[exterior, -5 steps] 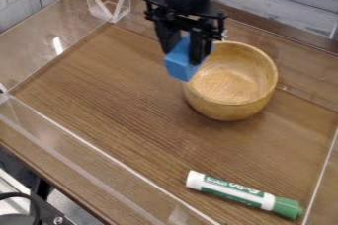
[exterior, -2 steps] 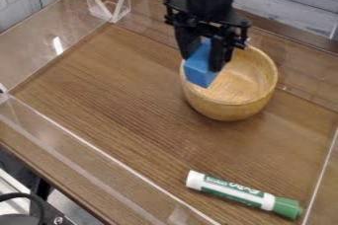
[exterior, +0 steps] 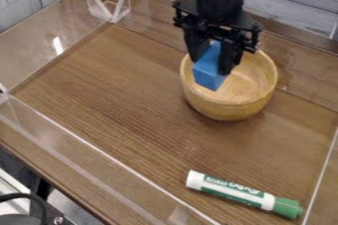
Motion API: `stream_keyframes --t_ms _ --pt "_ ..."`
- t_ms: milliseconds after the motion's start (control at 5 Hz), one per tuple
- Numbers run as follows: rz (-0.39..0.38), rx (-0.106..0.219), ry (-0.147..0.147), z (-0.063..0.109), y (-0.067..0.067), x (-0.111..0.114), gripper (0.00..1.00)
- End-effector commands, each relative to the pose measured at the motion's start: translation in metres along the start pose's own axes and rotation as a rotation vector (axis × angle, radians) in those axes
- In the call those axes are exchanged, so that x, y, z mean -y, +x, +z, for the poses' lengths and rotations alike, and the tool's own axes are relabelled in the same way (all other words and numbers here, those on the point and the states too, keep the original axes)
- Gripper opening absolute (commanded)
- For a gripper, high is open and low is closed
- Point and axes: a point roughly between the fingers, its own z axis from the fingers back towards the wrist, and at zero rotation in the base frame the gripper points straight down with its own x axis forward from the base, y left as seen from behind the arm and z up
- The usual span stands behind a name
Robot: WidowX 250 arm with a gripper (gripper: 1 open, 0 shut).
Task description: Put the blue block in the brown bowl
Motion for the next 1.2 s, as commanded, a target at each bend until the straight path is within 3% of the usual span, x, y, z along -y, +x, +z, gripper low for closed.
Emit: stream_keyframes --t_ms 0,200,400,1000 --pt "-0.017 0.068 0.01 0.017 0.0055 0.0076 0.0" --pt "-0.019 0.065 0.017 0.0157 0.0065 0.0114 0.0" --pt "-0.018 0.071 0.013 0.0142 0.0093 0.0137 1.0" --pt "-0.019 0.061 0.004 0.0228 0.0085 0.0138 1.0"
